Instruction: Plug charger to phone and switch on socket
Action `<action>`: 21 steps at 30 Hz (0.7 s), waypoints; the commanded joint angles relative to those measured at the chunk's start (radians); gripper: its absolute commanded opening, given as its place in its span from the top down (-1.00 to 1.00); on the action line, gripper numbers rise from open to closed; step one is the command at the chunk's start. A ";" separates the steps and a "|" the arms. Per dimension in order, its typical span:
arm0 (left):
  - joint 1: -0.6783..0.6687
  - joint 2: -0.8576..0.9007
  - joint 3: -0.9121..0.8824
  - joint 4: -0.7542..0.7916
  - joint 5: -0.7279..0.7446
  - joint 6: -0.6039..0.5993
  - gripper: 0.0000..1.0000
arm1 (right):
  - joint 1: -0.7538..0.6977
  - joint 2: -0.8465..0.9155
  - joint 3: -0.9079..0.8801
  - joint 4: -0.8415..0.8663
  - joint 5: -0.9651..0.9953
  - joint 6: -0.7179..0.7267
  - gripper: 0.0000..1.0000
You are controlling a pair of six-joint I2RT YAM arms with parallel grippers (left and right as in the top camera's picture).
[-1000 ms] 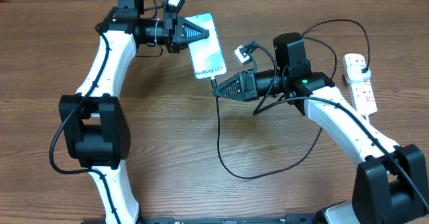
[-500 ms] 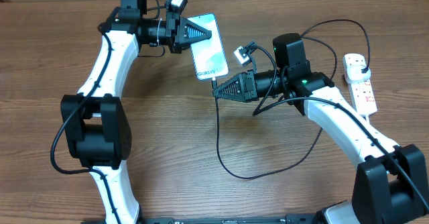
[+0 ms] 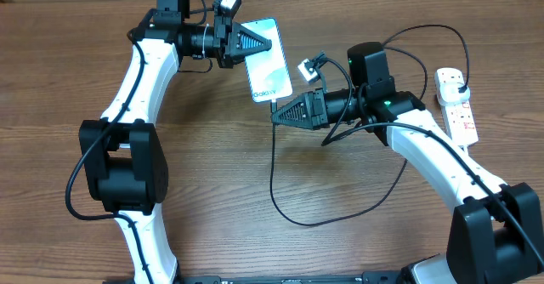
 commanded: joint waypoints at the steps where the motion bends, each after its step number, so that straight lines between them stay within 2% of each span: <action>1: -0.019 -0.010 0.021 -0.002 0.050 0.017 0.91 | -0.051 0.000 0.002 0.016 0.019 0.000 0.92; 21: -0.028 -0.010 0.021 -0.006 0.048 0.004 0.92 | -0.068 0.000 0.002 0.008 0.072 0.026 0.90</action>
